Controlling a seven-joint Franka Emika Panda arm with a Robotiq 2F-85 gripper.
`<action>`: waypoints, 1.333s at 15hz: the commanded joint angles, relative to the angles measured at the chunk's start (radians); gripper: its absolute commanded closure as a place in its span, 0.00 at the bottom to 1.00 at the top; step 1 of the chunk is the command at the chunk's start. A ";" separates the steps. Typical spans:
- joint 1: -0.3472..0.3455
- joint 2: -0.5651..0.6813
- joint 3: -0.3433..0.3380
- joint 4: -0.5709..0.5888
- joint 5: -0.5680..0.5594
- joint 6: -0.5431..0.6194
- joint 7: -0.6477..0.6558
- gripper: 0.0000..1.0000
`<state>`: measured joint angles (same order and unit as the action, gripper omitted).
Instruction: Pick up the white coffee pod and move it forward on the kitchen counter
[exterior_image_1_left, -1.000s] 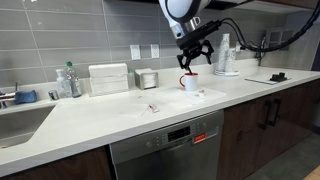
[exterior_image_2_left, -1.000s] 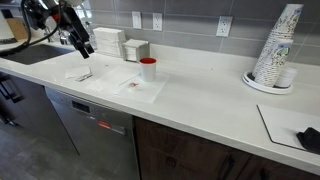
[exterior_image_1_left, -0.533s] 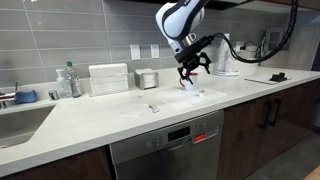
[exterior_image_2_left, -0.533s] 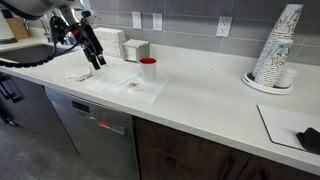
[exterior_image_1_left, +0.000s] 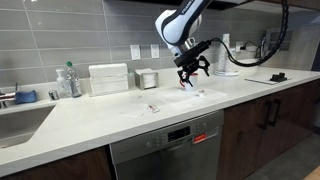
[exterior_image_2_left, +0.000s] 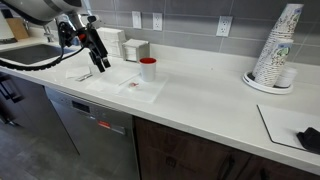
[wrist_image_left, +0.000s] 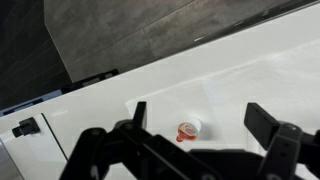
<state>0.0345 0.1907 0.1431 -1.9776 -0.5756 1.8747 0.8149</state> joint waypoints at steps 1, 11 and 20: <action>0.046 0.011 -0.045 0.010 -0.022 -0.006 -0.005 0.00; 0.071 0.153 -0.112 0.092 -0.237 0.083 0.020 0.00; 0.076 0.277 -0.139 0.188 -0.224 0.126 -0.011 0.44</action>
<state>0.0931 0.4194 0.0309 -1.8301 -0.7985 1.9965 0.8196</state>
